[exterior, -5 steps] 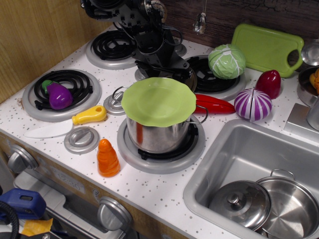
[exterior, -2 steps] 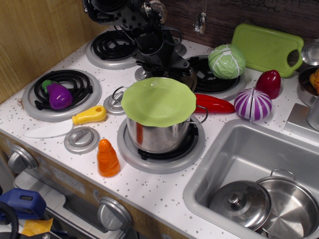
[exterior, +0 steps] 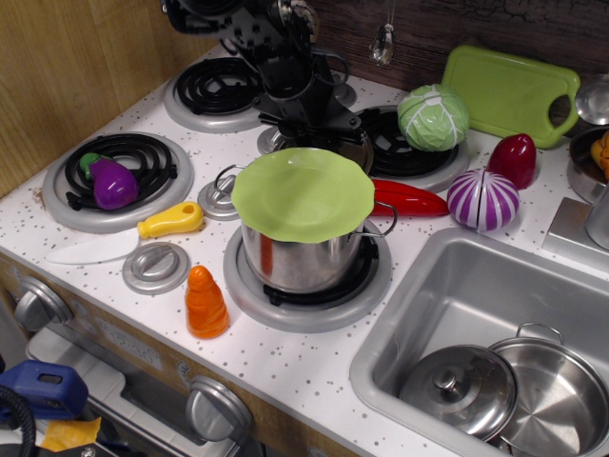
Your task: Put lid on stove
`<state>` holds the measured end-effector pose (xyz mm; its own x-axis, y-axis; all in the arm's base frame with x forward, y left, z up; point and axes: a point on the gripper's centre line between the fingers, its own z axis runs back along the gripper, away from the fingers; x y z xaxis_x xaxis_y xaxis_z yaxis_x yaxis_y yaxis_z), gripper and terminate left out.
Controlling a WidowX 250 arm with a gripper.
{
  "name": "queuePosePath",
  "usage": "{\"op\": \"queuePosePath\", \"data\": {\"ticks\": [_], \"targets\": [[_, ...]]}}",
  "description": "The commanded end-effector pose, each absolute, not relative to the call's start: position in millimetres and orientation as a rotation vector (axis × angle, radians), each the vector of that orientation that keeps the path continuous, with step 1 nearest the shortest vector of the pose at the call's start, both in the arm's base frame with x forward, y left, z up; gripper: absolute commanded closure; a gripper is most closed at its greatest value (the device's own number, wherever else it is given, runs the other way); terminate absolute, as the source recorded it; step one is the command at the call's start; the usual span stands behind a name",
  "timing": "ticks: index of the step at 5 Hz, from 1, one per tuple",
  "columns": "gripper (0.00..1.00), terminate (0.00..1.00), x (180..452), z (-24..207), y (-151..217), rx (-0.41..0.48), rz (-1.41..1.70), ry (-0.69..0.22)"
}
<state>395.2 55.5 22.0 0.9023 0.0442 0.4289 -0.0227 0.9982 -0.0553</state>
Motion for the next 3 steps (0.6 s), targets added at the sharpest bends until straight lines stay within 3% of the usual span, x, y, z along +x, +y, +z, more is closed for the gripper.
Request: {"op": "queuePosePath", "data": {"ticks": [1,3], "targets": [[1.00,0.00,395,81,78,0.028,-0.007,-0.450],[1.00,0.00,395,98,124,0.111,-0.124,-0.398]]}}
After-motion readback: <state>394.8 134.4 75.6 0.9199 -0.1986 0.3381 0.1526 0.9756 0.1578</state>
